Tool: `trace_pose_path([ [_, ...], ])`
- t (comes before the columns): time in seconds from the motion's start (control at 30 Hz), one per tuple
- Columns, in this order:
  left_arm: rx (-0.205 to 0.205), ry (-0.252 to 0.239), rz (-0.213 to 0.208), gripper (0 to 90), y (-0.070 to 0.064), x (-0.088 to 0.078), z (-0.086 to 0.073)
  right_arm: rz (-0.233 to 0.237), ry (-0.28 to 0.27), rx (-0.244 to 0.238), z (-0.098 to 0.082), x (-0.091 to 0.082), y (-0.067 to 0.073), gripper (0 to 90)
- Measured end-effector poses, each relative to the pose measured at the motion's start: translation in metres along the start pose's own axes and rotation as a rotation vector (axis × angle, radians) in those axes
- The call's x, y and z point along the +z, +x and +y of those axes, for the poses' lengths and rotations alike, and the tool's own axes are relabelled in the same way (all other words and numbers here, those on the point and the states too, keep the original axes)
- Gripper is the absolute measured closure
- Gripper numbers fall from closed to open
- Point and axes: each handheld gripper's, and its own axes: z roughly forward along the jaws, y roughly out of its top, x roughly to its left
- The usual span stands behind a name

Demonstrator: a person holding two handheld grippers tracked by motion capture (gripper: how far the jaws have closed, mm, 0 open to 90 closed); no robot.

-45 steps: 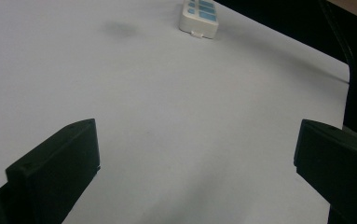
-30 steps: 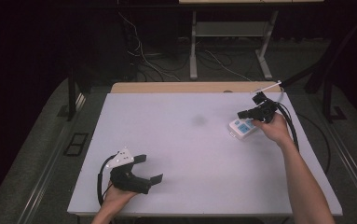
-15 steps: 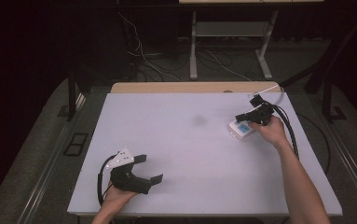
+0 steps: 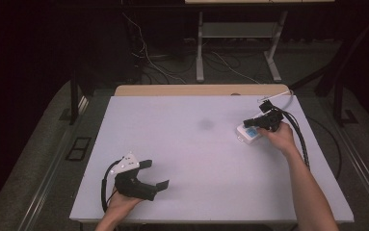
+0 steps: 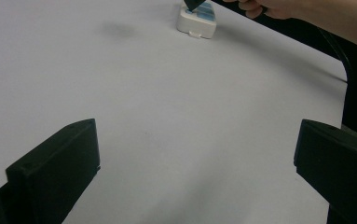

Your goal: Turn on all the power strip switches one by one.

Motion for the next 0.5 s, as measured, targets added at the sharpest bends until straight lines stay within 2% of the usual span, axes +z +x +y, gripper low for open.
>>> trace_pose_path([
  [0.33, 0.002, -0.006, 0.003, 0.0, -0.0004, -0.0011, 0.0004, -0.004, 0.004, -0.013, -0.0005, 0.0010, 0.0001, 90.0],
  [0.5, 0.002, -0.008, 0.003, 0.0, -0.0009, -0.0013, 0.0003, 0.012, 0.002, 0.020, -0.0008, 0.0011, -0.0026, 90.0],
])
